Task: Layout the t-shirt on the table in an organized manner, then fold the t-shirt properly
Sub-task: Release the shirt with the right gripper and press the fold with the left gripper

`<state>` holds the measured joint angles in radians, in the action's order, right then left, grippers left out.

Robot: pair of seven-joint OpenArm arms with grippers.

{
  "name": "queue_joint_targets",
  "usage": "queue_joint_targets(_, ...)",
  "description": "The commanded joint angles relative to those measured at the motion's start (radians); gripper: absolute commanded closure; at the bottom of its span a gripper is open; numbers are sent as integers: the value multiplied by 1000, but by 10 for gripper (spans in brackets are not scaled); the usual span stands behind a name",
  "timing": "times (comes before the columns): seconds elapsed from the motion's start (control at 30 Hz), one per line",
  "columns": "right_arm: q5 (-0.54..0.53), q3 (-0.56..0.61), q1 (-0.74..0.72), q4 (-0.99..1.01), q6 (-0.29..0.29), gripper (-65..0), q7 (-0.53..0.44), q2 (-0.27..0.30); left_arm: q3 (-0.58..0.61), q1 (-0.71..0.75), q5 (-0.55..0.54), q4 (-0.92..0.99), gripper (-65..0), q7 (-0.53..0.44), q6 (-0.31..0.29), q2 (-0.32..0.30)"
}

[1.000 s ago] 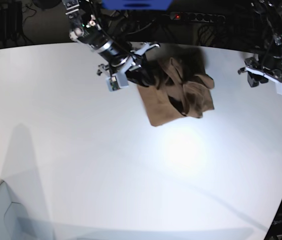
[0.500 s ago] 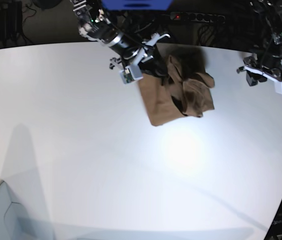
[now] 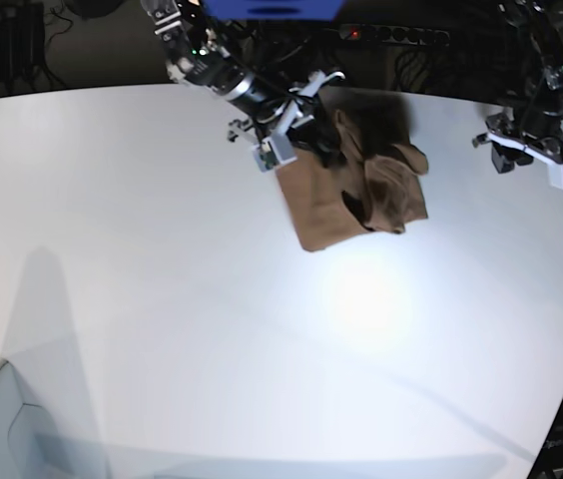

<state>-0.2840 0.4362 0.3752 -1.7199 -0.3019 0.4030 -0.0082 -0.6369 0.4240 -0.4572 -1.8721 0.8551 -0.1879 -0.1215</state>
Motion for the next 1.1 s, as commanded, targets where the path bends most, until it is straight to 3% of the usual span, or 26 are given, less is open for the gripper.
queue_joint_targets(0.0,-14,20,-14,-15,-12,-66,-23,9,-2,3,-7,-21,-221,-18,-6,-11)
queue_joint_targets(0.23,-16,301,-146,-21,-16,-66,-25,109,-5,3,-7,-22,-221,-18,-6,-11)
queue_joint_targets(0.4,-17,422,-226,-41,-16,-66,-25,150,-8,9,-7,-22,-221,-18,-6,-13)
queue_joint_targets(0.67,-17,252,-196,-147,-10,-66,-34,156,-10,32,-7,-22,-221,-18,-6,-17)
queue_joint_targets(0.83,-17,129,-192,-133,-10,-66,-23,127,-10,45,-7,-24,-221,-18,-6,-17)
queue_joint_targets(1.0,-17,125,-203,-67,-10,-66,-26,119,-10,45,-7,-24,-221,-18,-6,-14)
queue_joint_targets(1.07,-17,125,-207,-35,-10,-66,-32,89,-10,45,-7,-24,-221,-18,-6,-14)
